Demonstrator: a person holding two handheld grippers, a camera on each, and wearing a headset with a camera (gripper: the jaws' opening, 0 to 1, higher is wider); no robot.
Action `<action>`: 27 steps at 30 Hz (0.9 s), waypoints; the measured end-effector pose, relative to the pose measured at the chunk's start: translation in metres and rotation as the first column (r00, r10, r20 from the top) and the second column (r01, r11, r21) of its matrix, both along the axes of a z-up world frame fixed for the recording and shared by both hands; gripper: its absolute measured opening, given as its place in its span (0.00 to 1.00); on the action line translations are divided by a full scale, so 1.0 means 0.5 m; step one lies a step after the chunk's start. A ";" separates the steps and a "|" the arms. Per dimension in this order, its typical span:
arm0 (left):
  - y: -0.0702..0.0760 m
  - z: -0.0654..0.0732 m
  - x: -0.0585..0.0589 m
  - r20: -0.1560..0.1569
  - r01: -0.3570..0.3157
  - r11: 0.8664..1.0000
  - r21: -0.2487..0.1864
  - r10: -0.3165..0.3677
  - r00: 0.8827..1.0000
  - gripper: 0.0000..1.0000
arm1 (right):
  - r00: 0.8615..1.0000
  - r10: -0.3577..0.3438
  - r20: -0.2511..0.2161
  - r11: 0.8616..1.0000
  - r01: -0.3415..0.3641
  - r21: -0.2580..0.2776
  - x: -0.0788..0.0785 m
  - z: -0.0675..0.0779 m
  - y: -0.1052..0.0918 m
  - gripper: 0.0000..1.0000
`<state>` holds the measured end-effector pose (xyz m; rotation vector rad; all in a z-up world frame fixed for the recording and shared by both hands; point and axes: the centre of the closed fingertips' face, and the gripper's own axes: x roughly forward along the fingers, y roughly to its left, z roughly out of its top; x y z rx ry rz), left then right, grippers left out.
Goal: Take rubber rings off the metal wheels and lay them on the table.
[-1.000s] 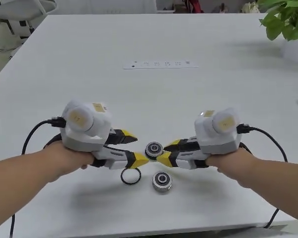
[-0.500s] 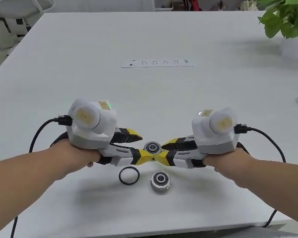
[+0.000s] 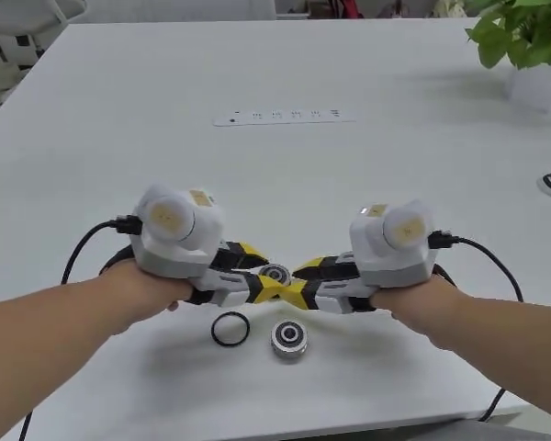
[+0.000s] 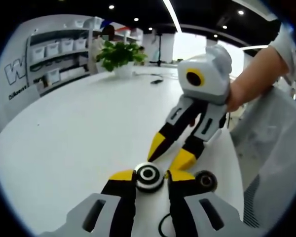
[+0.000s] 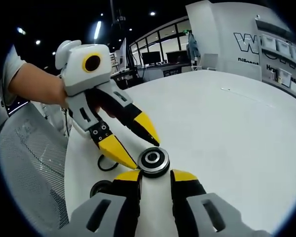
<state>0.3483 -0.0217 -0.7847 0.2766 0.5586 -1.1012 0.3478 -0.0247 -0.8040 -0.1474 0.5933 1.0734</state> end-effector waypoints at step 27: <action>0.001 -0.013 0.006 0.047 -0.030 0.999 0.038 0.028 0.998 0.13 | 0.999 0.015 0.040 1.000 -0.015 -0.002 0.000 -0.002 0.028 0.29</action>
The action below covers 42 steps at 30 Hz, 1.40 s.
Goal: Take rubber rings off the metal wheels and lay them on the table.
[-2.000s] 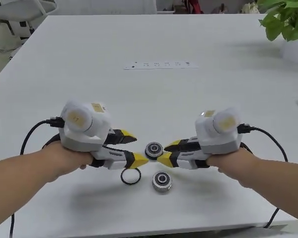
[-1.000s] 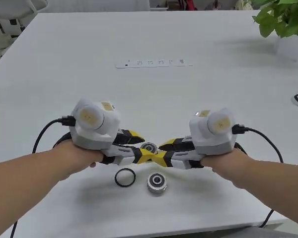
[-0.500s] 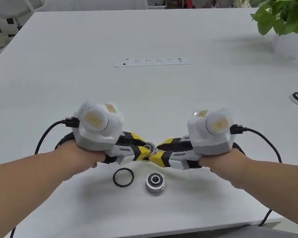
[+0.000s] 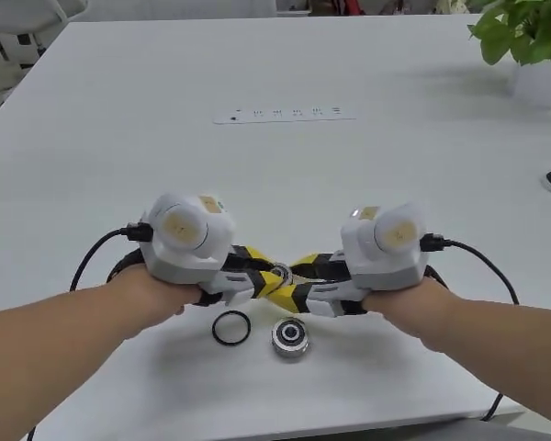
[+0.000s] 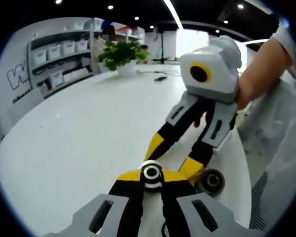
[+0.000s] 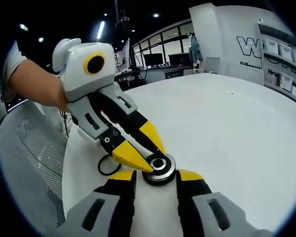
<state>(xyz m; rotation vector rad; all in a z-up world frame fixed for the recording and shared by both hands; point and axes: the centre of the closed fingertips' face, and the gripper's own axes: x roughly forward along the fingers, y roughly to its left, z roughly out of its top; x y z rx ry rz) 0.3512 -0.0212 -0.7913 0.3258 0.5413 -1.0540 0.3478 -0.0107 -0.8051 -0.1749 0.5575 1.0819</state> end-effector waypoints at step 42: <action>0.007 -0.002 -0.001 0.007 -0.037 0.999 0.009 0.037 0.999 0.12 | 0.992 -0.094 -0.086 0.995 0.092 -0.034 0.006 -0.009 -0.040 0.00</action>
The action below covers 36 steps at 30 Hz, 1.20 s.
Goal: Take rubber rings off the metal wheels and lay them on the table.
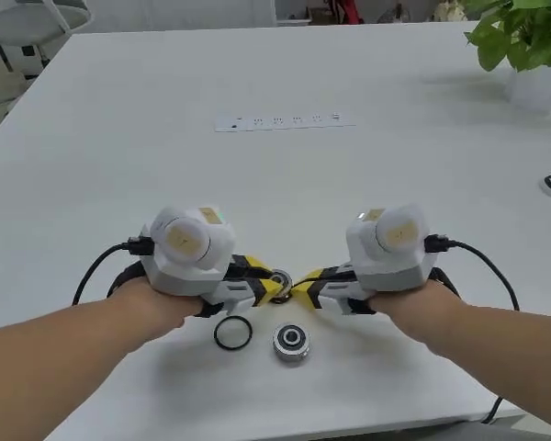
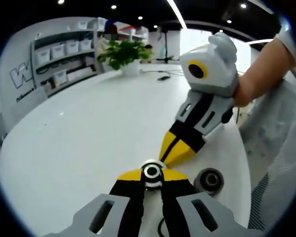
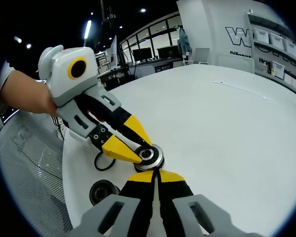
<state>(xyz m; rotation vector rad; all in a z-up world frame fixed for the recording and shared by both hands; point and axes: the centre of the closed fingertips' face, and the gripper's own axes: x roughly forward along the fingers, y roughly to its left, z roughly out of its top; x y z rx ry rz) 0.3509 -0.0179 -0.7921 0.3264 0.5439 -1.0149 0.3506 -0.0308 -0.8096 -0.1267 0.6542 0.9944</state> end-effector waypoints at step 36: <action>-0.001 0.000 -0.003 0.006 -0.007 1.000 0.013 0.007 1.000 0.12 | 0.979 -0.122 -0.161 0.983 0.142 0.120 -0.001 0.021 -0.009 0.00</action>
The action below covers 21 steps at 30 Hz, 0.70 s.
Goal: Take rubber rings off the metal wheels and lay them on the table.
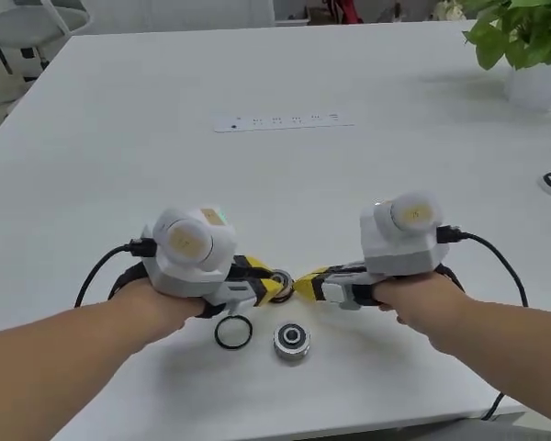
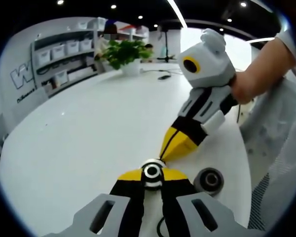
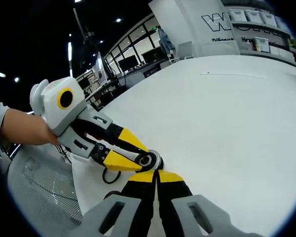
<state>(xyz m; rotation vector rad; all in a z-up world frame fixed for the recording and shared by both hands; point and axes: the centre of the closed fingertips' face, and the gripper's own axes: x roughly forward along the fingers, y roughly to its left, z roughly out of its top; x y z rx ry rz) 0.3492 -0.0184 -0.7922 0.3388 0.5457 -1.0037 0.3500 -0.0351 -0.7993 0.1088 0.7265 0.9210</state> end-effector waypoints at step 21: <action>0.000 -0.001 -0.001 -0.004 -0.015 1.000 0.003 0.015 1.000 0.11 | 0.995 0.066 0.074 0.991 -0.074 0.116 -0.013 0.069 0.072 0.00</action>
